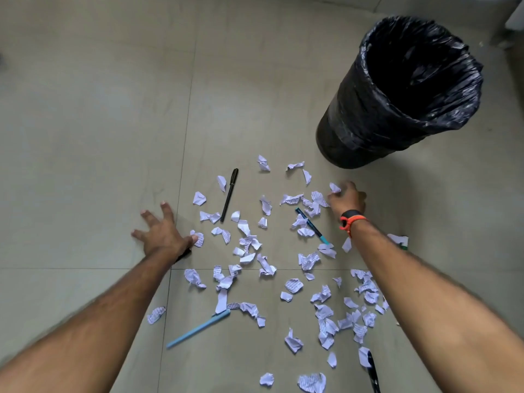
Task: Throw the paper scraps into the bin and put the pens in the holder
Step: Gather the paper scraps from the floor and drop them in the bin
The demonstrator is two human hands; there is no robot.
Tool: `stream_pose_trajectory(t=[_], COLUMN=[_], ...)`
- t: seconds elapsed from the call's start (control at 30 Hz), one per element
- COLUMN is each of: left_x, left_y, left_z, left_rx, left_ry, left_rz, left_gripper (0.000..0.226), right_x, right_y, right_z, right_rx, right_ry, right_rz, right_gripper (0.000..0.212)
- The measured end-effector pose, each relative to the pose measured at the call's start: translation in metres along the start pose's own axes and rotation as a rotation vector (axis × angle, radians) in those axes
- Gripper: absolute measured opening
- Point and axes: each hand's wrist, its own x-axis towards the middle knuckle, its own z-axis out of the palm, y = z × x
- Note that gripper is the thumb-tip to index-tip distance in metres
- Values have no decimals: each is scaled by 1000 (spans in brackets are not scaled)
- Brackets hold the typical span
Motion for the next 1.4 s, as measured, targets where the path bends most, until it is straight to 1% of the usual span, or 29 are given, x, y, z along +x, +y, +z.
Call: stream_pose_trajectory(t=[0.07,0.2,0.23,0.27,0.37,0.43,0.53,0.63,0.7,0.73,0.87,0.9,0.97,1.1,1.17,1.23,1.3,1.33,1.4], left_x=[1,2,3,3,6,8,8,5,3,2,3,3,1,-4,-5,-7,-7,-7,-7], left_y=[2,2,2,3,2,0,0,2,2,2,2,2,2,3,4,4,5,5,4], left_z=[2,3,3,3,7,9,9,7,6,6,6,6,5,1,0,0,-2,-3,-4], left_rx=[-3,-7,-12,-15,0,-10,-27,-31,-37,-34,-39,-35,-38,-57,-64,-80,-90,-92,-100], left_ry=[5,11,12,13,19,16,18,19,22,23,29,33,33,30,25,22,20,17,10], left_rz=[-11,-36,-38,-40,-49,-59,-67,-71,-72,-69,-72,-71,-74,-86,-93,-99,-106,-110,-114], left_gripper=[117,117,117,117,117,117,117,116,115,115,114,115,115,113,113,113,113,113,113], right_x=[0,-10,-10,-9,7,14,2,-24,-33,-32,-15,-15,-22,-55,-70,-83,-96,-103,-117], right_y=[-9,-27,-32,-38,-57,-68,-75,-73,-74,-78,-104,-109,-115,-104,-102,-113,-132,-143,-158], right_z=[9,28,30,29,24,23,37,54,59,59,53,56,64,75,72,73,83,93,117], right_rx=[-47,-61,-66,-80,-133,-191,-269,-317,-365,-367,-303,-334,-436,-609,-696,-641,-544,-528,-571], right_ry=[-70,-232,-247,-227,-63,-48,-144,-261,-356,-360,-191,-196,-258,-396,-375,-277,-217,-229,-317], right_rz=[-30,-243,-292,-323,-379,-384,-432,-587,-682,-707,-693,-697,-737,-832,-860,-863,-933,-986,-1093], right_gripper=[47,42,41,40,42,49,49,42,45,48,51,53,52,38,34,42,49,50,51])
